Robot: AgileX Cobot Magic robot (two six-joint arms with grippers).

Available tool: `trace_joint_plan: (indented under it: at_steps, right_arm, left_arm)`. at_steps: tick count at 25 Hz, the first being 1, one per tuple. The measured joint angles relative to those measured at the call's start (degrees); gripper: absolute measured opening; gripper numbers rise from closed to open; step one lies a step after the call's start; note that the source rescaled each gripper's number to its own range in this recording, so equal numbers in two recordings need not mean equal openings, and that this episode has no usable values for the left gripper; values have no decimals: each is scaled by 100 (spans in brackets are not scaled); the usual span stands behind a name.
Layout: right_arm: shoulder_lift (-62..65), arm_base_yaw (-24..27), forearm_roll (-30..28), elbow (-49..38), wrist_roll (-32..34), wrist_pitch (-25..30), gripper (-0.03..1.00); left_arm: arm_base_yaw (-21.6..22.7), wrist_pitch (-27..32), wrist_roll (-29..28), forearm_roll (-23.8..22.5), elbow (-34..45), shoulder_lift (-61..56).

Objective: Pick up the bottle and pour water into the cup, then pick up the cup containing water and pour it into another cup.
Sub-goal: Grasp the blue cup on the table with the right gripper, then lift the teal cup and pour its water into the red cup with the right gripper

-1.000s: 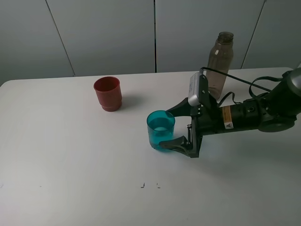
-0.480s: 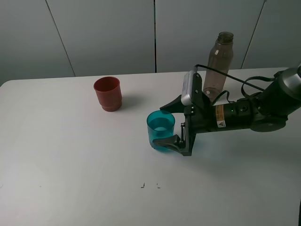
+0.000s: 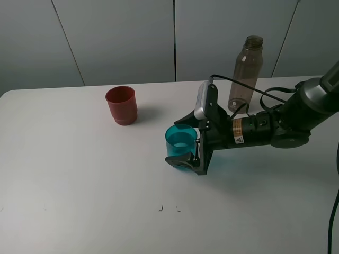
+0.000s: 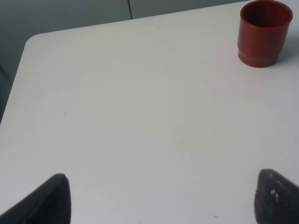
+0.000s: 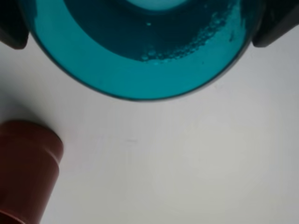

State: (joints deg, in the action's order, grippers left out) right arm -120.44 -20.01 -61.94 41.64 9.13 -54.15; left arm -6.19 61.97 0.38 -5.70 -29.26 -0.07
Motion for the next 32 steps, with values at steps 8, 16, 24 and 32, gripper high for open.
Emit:
trace_joint_plan:
  at_steps: [8, 16, 24, 32]
  right_arm:
    - [-12, -91, 38, 0, 60, -23, 100]
    - [-12, -103, 119, 0, 365, 23, 100]
    - [-12, -103, 119, 0, 495, 65, 33]
    - [-12, -112, 131, 13, 562, 128, 7]
  left_arm:
    - [0, 0, 0, 0, 0, 0]
    - [0, 0, 0, 0, 0, 0]
    - [0, 0, 0, 0, 0, 0]
    - [0, 0, 0, 0, 0, 0]
